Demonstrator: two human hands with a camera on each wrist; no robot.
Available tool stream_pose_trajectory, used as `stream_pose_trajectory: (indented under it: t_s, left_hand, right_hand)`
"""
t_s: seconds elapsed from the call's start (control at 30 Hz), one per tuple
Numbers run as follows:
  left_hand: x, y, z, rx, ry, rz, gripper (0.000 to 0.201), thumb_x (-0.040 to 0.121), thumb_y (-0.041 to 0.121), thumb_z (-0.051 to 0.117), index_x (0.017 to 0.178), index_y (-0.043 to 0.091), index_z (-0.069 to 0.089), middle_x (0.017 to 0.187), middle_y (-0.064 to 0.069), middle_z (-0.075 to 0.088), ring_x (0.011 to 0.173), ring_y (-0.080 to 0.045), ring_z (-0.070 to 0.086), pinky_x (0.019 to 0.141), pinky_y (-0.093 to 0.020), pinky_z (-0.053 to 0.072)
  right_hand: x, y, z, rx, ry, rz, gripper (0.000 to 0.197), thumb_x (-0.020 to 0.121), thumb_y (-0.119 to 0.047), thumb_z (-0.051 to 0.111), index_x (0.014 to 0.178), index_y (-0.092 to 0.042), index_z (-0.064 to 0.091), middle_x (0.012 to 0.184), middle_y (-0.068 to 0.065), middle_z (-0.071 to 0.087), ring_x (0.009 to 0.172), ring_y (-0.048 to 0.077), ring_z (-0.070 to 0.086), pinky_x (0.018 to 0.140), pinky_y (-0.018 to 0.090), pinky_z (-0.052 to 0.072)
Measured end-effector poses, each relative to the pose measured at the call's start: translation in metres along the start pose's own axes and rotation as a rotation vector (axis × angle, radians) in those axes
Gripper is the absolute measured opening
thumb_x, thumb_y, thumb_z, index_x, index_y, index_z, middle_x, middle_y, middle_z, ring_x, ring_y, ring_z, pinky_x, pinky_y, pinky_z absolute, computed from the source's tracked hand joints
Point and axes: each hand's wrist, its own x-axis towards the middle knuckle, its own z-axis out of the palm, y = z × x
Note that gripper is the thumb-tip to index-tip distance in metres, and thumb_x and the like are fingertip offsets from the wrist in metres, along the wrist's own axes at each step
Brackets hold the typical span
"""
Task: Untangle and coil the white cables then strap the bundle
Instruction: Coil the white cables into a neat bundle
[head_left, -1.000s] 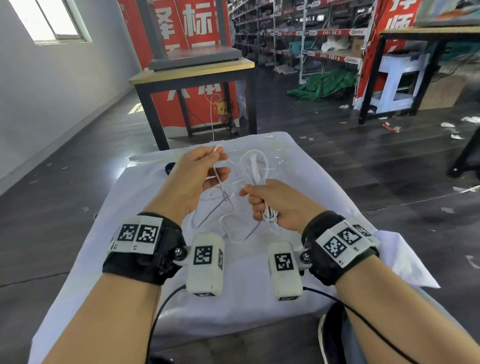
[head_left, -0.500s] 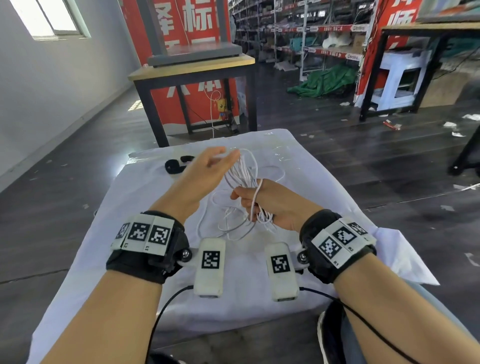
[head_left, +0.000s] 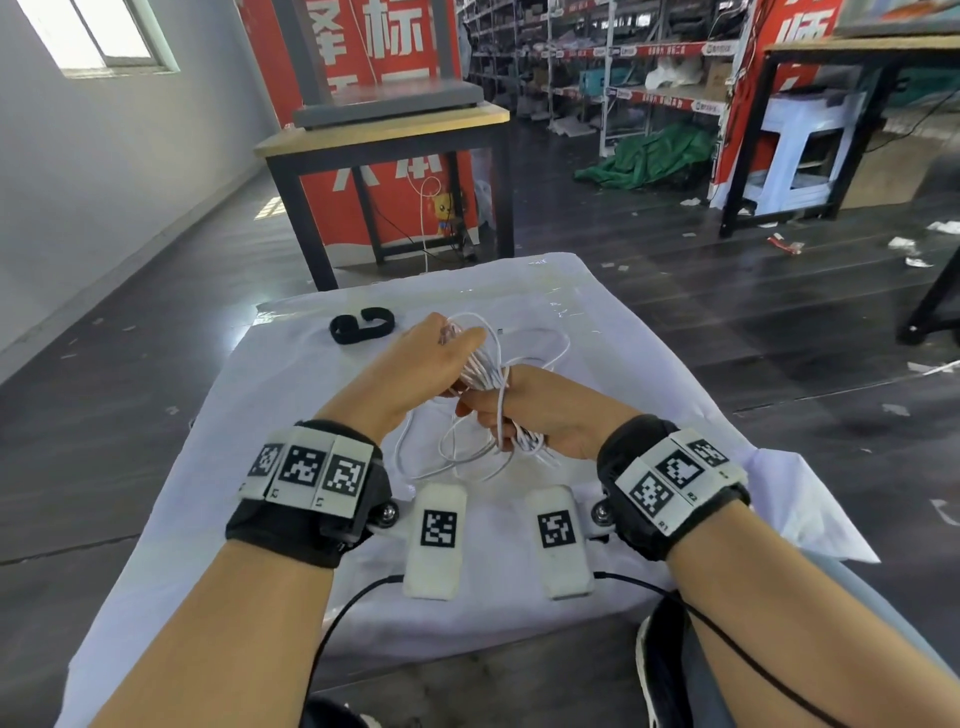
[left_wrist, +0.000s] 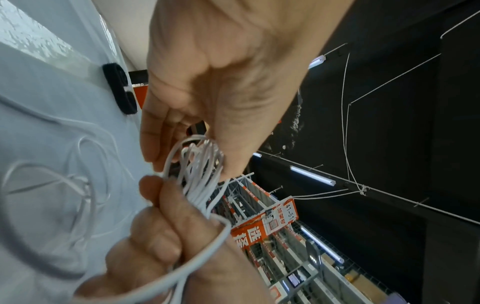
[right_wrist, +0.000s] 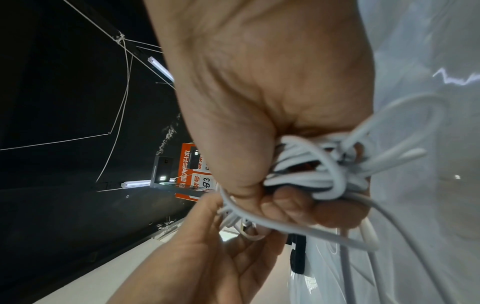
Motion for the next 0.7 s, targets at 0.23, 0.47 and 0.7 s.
stream_pose_trajectory:
  t_s: [0.23,0.47,0.7]
  left_hand:
    - [0.004,-0.010,-0.022,-0.089,-0.055,0.013,0.017,0.093,0.018,0.060,0.109,0.024,0.060,0.105,-0.006,0.069,0.095,-0.021,0.068,0.089,-0.034,0.056]
    - [0.005,-0.010,-0.022,-0.705,-0.133,0.038,0.036,0.092,-0.011,0.047,0.113,0.013,0.063,0.083,-0.005,0.073,0.075,-0.013,0.070,0.074,-0.024,0.058]
    - [0.002,-0.004,-0.015,-1.050,-0.267,0.064,0.036,0.094,-0.003,0.030,0.115,0.005,0.057,0.066,-0.006,0.049,0.048,-0.011,0.041,0.056,-0.025,0.049]
  right_hand:
    - [0.004,0.001,0.000,0.059,0.027,-0.007,0.018,0.096,-0.020,0.056,0.086,-0.010,0.067,0.069,0.004,0.052,0.057,0.012,0.042,0.050,0.020,0.043]
    - [0.006,-0.002,0.000,0.161,0.021,-0.016,0.012,0.089,-0.016,0.066,0.080,-0.008,0.065,0.058,-0.001,0.052,0.054,0.014,0.039,0.051,0.024,0.040]
    - [0.000,-0.005,-0.001,0.268,-0.102,-0.064,0.007,0.092,-0.013,0.061,0.087,-0.011,0.056,0.056,-0.005,0.048,0.054,0.010,0.042,0.054,0.023,0.043]
